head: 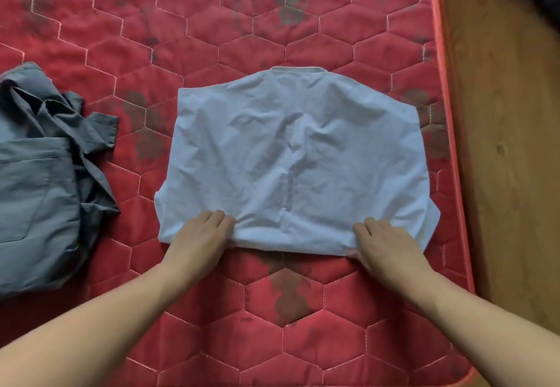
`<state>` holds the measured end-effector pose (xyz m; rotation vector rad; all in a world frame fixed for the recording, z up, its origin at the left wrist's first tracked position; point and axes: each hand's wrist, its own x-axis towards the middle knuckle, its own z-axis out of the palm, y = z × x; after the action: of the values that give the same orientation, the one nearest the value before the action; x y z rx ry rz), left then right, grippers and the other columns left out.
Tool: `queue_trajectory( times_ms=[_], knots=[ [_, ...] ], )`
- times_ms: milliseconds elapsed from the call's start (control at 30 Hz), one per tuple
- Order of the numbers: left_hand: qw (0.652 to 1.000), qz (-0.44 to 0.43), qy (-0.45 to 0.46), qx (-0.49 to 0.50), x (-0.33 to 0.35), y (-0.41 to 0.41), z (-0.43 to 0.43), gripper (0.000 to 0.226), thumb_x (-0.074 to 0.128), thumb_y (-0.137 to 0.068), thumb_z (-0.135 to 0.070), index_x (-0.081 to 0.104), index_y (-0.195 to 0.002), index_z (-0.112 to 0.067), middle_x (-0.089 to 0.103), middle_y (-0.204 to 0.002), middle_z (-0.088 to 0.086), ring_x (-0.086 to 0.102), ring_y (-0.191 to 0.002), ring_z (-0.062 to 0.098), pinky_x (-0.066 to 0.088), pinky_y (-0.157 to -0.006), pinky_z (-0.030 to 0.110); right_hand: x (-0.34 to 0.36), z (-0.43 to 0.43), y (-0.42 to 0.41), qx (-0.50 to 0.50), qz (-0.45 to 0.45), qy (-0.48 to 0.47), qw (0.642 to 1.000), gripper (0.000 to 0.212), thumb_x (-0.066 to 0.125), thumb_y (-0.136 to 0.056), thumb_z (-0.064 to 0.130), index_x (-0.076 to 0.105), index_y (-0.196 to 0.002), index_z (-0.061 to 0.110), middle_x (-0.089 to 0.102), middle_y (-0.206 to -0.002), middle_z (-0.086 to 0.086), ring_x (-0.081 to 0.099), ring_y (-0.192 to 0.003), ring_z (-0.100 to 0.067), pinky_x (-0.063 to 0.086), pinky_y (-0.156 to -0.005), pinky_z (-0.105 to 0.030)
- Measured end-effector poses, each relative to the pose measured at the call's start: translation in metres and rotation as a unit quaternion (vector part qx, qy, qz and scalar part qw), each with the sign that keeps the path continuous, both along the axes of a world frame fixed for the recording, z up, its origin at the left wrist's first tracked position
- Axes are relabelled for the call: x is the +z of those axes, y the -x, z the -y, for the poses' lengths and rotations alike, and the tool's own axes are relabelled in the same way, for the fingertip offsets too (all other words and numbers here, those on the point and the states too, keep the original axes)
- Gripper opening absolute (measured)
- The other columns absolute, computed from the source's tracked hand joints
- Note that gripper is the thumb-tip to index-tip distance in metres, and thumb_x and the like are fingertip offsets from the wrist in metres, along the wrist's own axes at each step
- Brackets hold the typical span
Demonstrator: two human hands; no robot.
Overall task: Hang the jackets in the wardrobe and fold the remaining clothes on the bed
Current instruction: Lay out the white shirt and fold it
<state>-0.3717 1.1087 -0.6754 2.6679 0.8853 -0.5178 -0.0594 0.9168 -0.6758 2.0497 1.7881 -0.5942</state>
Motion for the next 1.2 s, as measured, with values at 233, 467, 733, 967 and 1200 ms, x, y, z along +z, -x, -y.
queue_trajectory(
  times_ms=[233,467,733,967,1200],
  knots=[
    [0.998,-0.028,0.059,0.012,0.001,-0.007,-0.012,0.027,0.063,-0.092,-0.036,0.038,-0.085,-0.026,0.048,-0.089,-0.005,0.057,-0.087,0.026,0.046,-0.066,0.039,-0.003,-0.007,-0.003,0.012,-0.048,-0.001,0.999,0.019,0.043,-0.102,0.041,0.047,-0.107,0.023,0.057,-0.099,0.000,0.062,-0.095,-0.028,0.040,-0.063,-0.038],
    [0.994,0.013,0.084,-0.063,0.004,0.006,0.014,0.038,0.054,-0.090,-0.059,0.064,-0.106,-0.025,0.059,-0.106,-0.003,0.057,-0.102,0.025,0.049,-0.073,0.037,0.013,0.014,0.019,0.053,-0.062,-0.011,0.997,0.049,0.041,-0.096,0.062,0.061,-0.100,0.017,0.060,-0.096,-0.004,0.061,-0.090,-0.031,0.041,-0.062,-0.036],
    [0.996,0.042,-0.076,0.023,-0.064,-0.065,0.004,0.069,0.029,-0.098,-0.064,0.007,-0.160,-0.041,-0.008,-0.169,0.011,-0.006,-0.156,0.029,0.006,-0.120,0.061,-0.045,-0.062,0.049,-0.029,-0.018,-0.102,0.994,0.078,0.023,-0.092,0.074,0.000,-0.160,0.041,-0.013,-0.170,-0.005,-0.013,-0.155,-0.034,-0.002,-0.115,-0.074],
    [0.997,0.014,-0.071,0.037,-0.064,-0.047,-0.008,0.071,0.015,-0.094,-0.072,0.002,-0.159,-0.045,-0.013,-0.169,0.008,-0.013,-0.156,0.027,0.000,-0.120,0.065,-0.045,-0.070,0.041,-0.060,-0.024,-0.076,0.995,0.079,0.008,-0.088,0.080,-0.004,-0.158,0.045,-0.018,-0.169,-0.002,-0.022,-0.154,-0.029,-0.006,-0.115,-0.073],
    [0.994,-0.035,-0.036,0.101,-0.060,0.007,-0.040,0.077,0.009,-0.089,-0.077,-0.005,-0.158,-0.045,-0.030,-0.164,0.000,-0.026,-0.152,0.020,-0.008,-0.120,0.064,-0.055,-0.041,-0.035,-0.167,0.016,-0.048,0.985,0.082,0.006,-0.088,0.084,-0.019,-0.156,0.045,-0.035,-0.163,0.005,-0.032,-0.150,-0.024,-0.007,-0.115,-0.072]
  ],
)
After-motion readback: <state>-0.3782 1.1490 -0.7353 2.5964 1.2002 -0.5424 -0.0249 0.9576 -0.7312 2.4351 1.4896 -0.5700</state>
